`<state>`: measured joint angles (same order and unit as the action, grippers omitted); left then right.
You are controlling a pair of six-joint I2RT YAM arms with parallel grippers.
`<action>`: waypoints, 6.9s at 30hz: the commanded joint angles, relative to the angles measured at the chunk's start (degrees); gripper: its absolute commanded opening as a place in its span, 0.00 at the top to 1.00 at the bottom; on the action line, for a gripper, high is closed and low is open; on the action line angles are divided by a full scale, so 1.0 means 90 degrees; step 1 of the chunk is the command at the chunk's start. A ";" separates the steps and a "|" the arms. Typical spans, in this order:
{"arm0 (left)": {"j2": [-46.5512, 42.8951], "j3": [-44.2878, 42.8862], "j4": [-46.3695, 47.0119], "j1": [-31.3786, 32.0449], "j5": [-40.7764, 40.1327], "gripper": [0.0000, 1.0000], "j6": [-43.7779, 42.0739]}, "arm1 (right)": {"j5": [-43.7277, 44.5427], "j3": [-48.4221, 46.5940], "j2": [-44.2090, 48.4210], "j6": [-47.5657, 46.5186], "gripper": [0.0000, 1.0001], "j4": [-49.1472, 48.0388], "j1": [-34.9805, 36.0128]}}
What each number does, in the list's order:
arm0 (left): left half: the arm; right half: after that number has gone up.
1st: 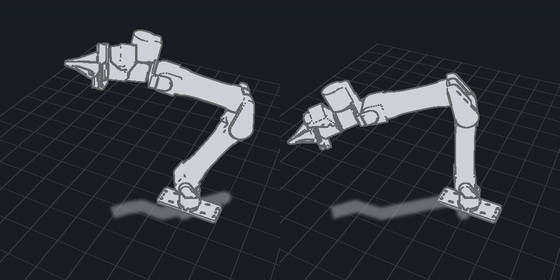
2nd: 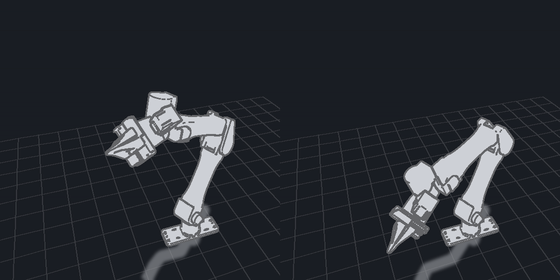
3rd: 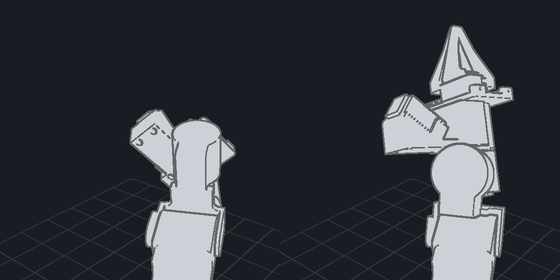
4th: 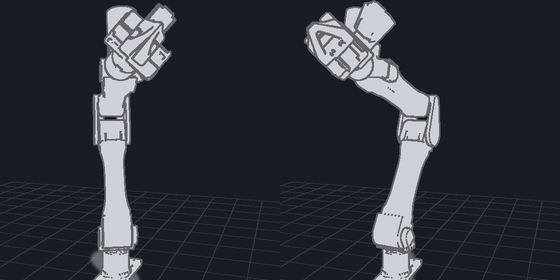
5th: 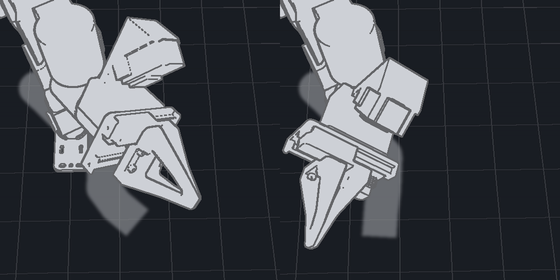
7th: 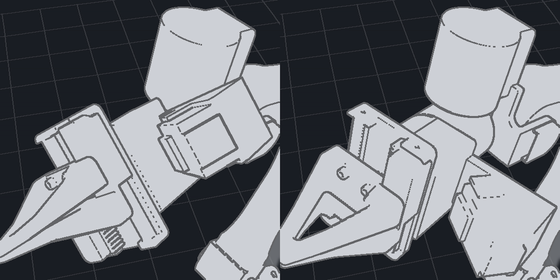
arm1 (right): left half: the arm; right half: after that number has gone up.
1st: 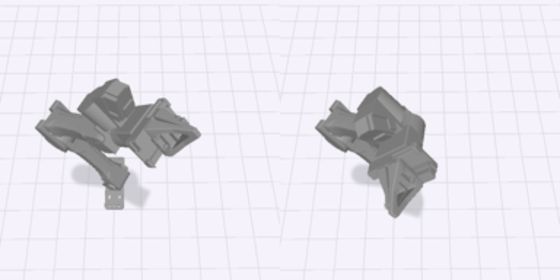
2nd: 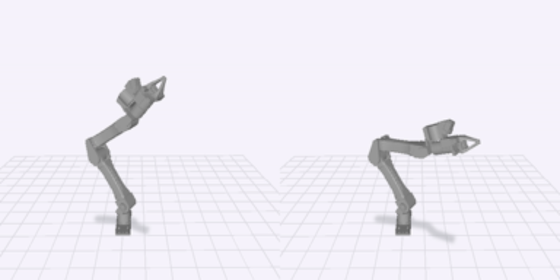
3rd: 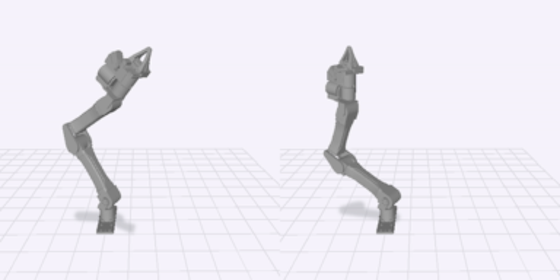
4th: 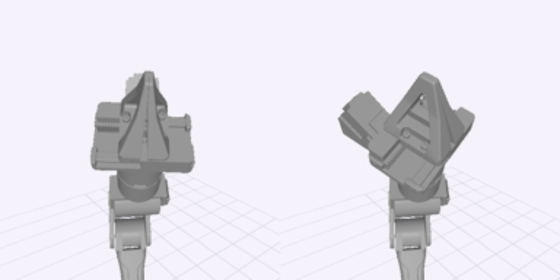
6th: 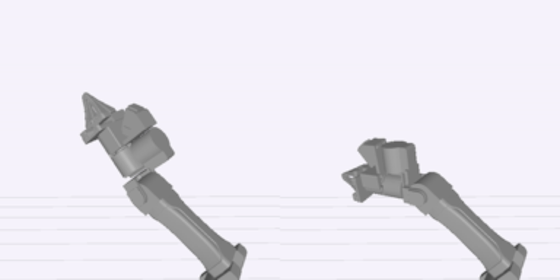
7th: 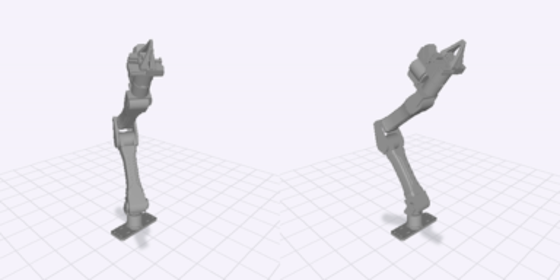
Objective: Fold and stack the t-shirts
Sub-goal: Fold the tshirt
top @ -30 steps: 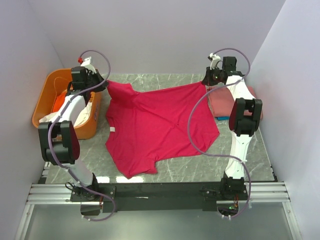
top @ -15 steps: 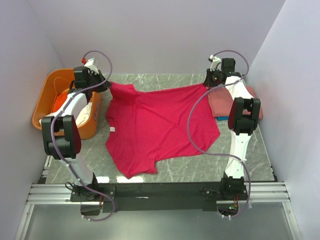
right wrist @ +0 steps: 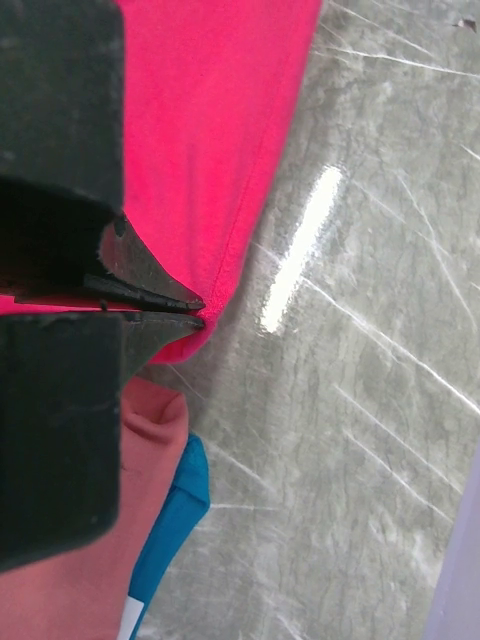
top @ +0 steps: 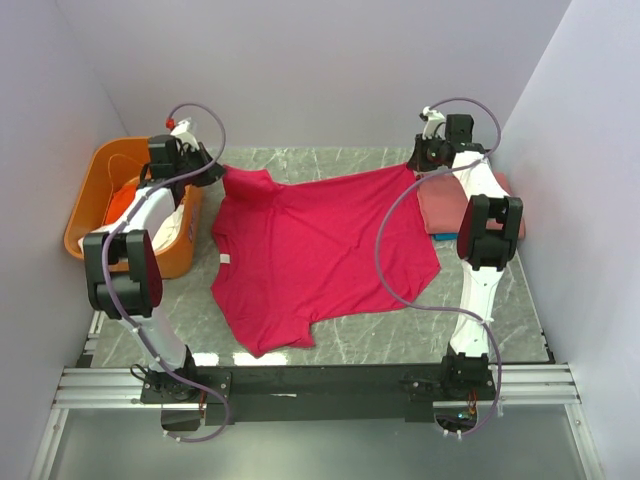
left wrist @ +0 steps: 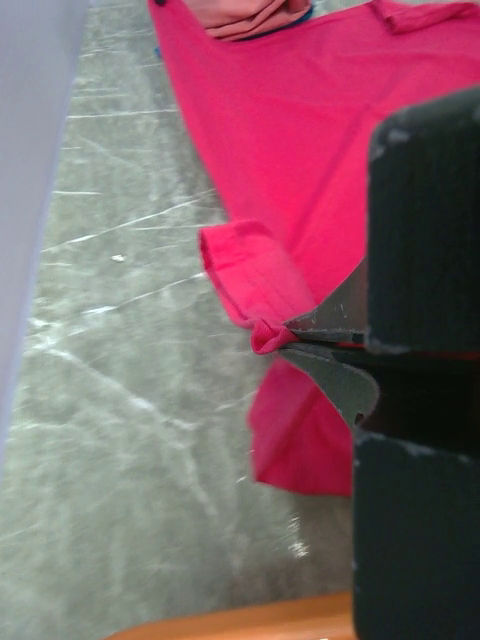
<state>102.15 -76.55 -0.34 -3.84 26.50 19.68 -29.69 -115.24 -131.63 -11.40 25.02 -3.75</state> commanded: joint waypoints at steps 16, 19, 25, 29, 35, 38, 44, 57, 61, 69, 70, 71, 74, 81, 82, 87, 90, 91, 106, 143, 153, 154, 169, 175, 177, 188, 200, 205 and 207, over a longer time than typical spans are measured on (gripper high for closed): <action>-0.1379 0.1231 0.0390 0.0133 0.0044 1.00 0.0098 | -0.0490 0.0607 0.0407 -0.0247 1.00 -0.0065 -0.0091; -0.1477 0.1299 0.0321 0.0163 -0.0005 1.00 0.0079 | -0.0529 0.0714 0.0485 -0.0286 1.00 -0.0045 -0.0091; -0.1750 0.1601 0.0311 0.0202 -0.0093 1.00 0.0079 | -0.0548 0.0978 0.0680 -0.0335 1.00 -0.0113 -0.0159; -0.1828 0.1680 0.0243 0.0240 -0.0142 1.00 0.0030 | -0.0626 0.1251 0.0846 -0.0296 1.00 -0.0279 -0.0218; -0.1633 0.1524 0.0223 0.0260 -0.0132 1.00 0.0049 | -0.0831 0.1320 0.0944 -0.0179 1.00 -0.0406 -0.0277; -0.1623 0.1456 0.0194 0.0280 -0.0152 1.00 0.0040 | -0.0910 0.1456 0.1051 -0.0208 1.00 -0.0475 -0.0316; -0.1760 0.1504 0.0184 0.0280 -0.0152 1.00 0.0020 | -0.1095 0.1632 0.1188 -0.0354 1.00 -0.0426 -0.0442; -0.1906 0.1611 0.0145 0.0289 -0.0191 1.00 -0.0009 | -0.1378 0.2033 0.1384 -0.0599 1.00 -0.0348 -0.0599; -0.2023 0.1699 0.0126 0.0289 -0.0201 1.00 -0.0019 | -0.1408 0.1984 0.1374 -0.0638 1.00 -0.0270 -0.0609; -0.2199 0.1904 0.0057 0.0299 -0.0210 1.00 -0.0019 | -0.1379 0.1984 0.1384 -0.0745 1.00 -0.0143 -0.0609; -0.2209 0.1943 0.0057 0.0319 -0.0220 1.00 -0.0019 | -0.1379 0.1984 0.1374 -0.0745 1.00 -0.0143 -0.0609; -0.2209 0.1953 0.0057 0.0319 -0.0220 1.00 -0.0019 | -0.1388 0.1975 0.1374 -0.0745 1.00 -0.0123 -0.0609; -0.2248 0.1992 0.0057 0.0338 -0.0259 1.00 -0.0019 | -0.1369 0.1984 0.1384 -0.0745 1.00 -0.0114 -0.0609; -0.2482 0.2148 -0.0168 0.0387 -0.0483 1.00 0.0078 | -0.1310 0.1926 0.1345 -0.0755 1.00 -0.0045 -0.0609; -0.2570 0.2245 -0.0158 0.0387 -0.0513 1.00 0.0098 | -0.1320 0.1906 0.1325 -0.0745 1.00 -0.0045 -0.0609; -0.2805 0.2451 -0.0177 0.0767 -0.0873 1.00 0.0244 | -0.1320 0.1828 0.1286 -0.0765 1.00 0.0043 -0.0609; -0.2922 0.2520 -0.0255 0.1011 -0.1137 1.00 0.0371 | -0.1310 0.1818 0.1267 -0.0775 1.00 0.0062 -0.0609; -0.2951 0.2520 -0.0275 0.1060 -0.1196 1.00 0.0391 | -0.1310 0.1799 0.1276 -0.0784 1.00 0.0072 -0.0609; -0.3108 0.2676 -0.0333 0.1530 -0.1529 1.00 0.0577 | -0.1291 0.1633 0.1140 -0.0804 1.00 0.0209 -0.0599; -0.3615 0.3281 -0.0490 0.1725 -0.1802 1.00 0.0840 | -0.1564 0.2423 0.2673 -0.2044 0.46 0.0844 -0.0599; -0.3635 0.3506 -0.0548 0.1745 -0.1597 1.00 0.0948 | -0.1642 0.2892 0.2877 -0.2093 0.46 0.0775 -0.0599; -0.3625 0.3535 -0.0568 0.1754 -0.1607 1.00 0.0987 | -0.1652 0.2931 0.2907 -0.2093 0.46 0.0756 -0.0599; -0.4513 0.2727 -0.1651 0.1862 -0.1002 0.26 -0.0153 | -0.1895 0.3517 0.3580 -0.2239 0.46 0.1038 -0.0599; -0.3578 0.1945 -0.2354 0.1881 -0.0378 0.23 -0.1473 | -0.2189 0.4062 0.4205 -0.2493 0.46 0.1439 -0.0599; -0.3119 0.1866 -0.2530 0.2066 -0.0483 0.24 -0.1552 | -0.2238 0.4259 0.4507 -0.2532 0.46 0.1459 -0.0609; -0.1487 0.1485 -0.2189 0.3727 -0.2417 0.47 -0.1133 | -0.2326 0.5158 0.5085 -0.2444 0.46 0.1371 -0.0628; -0.0325 0.0850 -0.2257 0.4498 -0.4233 0.60 -0.0820 | -0.2550 0.5246 0.5036 -0.2405 0.45 0.1381 -0.0765; 0.0055 0.0596 -0.2394 0.4547 -0.4312 0.61 -0.0849 | -0.2628 0.5236 0.4997 -0.2405 0.46 0.1400 -0.0843; 0.0183 0.0489 -0.2433 0.4557 -0.4360 0.63 -0.0859 | -0.2667 0.5226 0.4987 -0.2405 0.46 0.1410 -0.0863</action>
<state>102.28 -69.14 -21.96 36.86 -10.20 11.53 -51.57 -68.20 -88.44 -32.91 38.04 -10.83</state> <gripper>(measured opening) 0.382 0.544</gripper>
